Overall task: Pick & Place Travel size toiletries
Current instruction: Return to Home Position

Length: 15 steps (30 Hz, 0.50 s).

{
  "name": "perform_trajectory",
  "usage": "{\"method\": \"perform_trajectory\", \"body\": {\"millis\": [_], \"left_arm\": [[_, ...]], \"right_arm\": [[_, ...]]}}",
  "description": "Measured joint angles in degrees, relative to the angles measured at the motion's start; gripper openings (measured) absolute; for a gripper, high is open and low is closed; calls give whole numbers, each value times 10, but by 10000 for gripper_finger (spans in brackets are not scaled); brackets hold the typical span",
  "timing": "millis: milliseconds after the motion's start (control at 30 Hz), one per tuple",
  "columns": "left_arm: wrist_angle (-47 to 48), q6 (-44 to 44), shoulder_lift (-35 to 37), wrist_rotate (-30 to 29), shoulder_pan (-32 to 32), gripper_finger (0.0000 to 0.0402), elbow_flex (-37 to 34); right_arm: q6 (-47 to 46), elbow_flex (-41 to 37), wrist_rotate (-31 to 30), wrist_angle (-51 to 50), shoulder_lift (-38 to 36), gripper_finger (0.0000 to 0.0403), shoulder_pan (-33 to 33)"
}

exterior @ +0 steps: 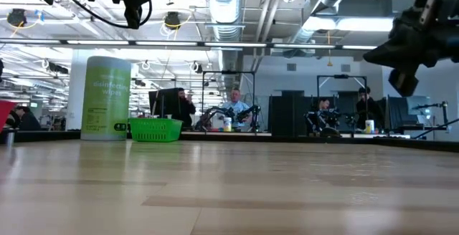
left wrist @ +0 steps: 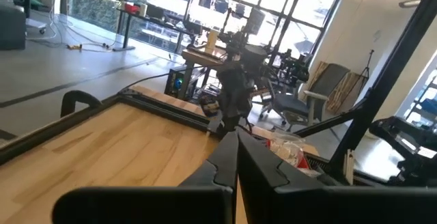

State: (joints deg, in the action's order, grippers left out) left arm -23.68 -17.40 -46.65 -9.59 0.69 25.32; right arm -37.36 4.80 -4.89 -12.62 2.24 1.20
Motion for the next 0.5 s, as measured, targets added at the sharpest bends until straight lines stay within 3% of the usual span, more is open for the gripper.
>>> {"method": "perform_trajectory", "body": {"millis": [167, 500], "left_arm": [[0, 32, 0, 11, 0, 2, 0], [-18, 32, 19, 63, 0, 2, 0]], "right_arm": [[-158, 0, 2, 0, 0, 0, 0], [-164, 0, 4, -1, 0, 0, 0]]}}
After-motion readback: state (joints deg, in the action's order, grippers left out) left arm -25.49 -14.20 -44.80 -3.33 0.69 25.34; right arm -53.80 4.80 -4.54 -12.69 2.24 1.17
